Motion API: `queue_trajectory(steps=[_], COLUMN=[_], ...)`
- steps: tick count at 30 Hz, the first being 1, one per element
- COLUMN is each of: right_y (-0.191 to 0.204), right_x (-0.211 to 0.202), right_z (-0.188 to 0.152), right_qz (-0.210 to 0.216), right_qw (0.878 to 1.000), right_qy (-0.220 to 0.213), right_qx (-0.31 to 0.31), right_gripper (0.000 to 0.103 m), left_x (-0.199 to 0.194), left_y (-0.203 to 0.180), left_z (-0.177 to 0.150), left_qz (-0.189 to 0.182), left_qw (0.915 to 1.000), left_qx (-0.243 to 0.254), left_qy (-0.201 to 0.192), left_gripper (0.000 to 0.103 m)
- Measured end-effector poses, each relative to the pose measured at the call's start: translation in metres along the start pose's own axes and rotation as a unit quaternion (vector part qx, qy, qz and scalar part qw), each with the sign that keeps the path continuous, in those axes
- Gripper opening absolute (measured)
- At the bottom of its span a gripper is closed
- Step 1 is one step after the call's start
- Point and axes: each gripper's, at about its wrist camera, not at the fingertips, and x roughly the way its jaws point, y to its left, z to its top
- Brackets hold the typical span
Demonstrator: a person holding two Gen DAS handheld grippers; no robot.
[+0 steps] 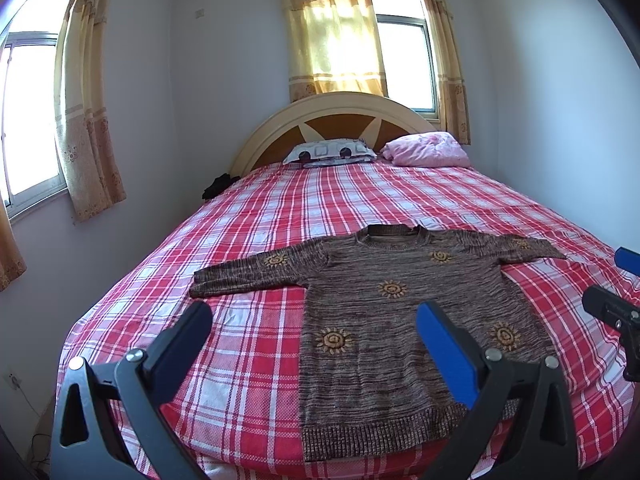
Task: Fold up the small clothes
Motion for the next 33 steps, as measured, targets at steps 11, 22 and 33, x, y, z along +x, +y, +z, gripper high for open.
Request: queue_trajectory(steps=[11, 22, 33], right_y=[0.0022, 0.0001, 0.0009], right_x=[0.0008, 0.0018, 0.002], right_z=[0.0004, -0.001, -0.0016], right_qz=[0.001, -0.001, -0.001], right_qw=[1.0, 1.0, 1.0], right_qy=[0.002, 0.002, 0.004], right_qx=[-0.002, 0.0, -0.001], right_gripper=[0.102, 0.102, 0.102], left_x=[0.0002, 0.0017, 0.0034], left_y=[0.0003, 0.0, -0.0002], left_z=[0.0003, -0.0004, -0.0014], left_qz=[0.001, 0.003, 0.004], left_qw=[1.0, 1.0, 1.0], left_qx=[0.0, 0.001, 0.001], left_qy=[0.0, 0.0, 0.002], left_gripper=[0.103, 0.103, 0.103])
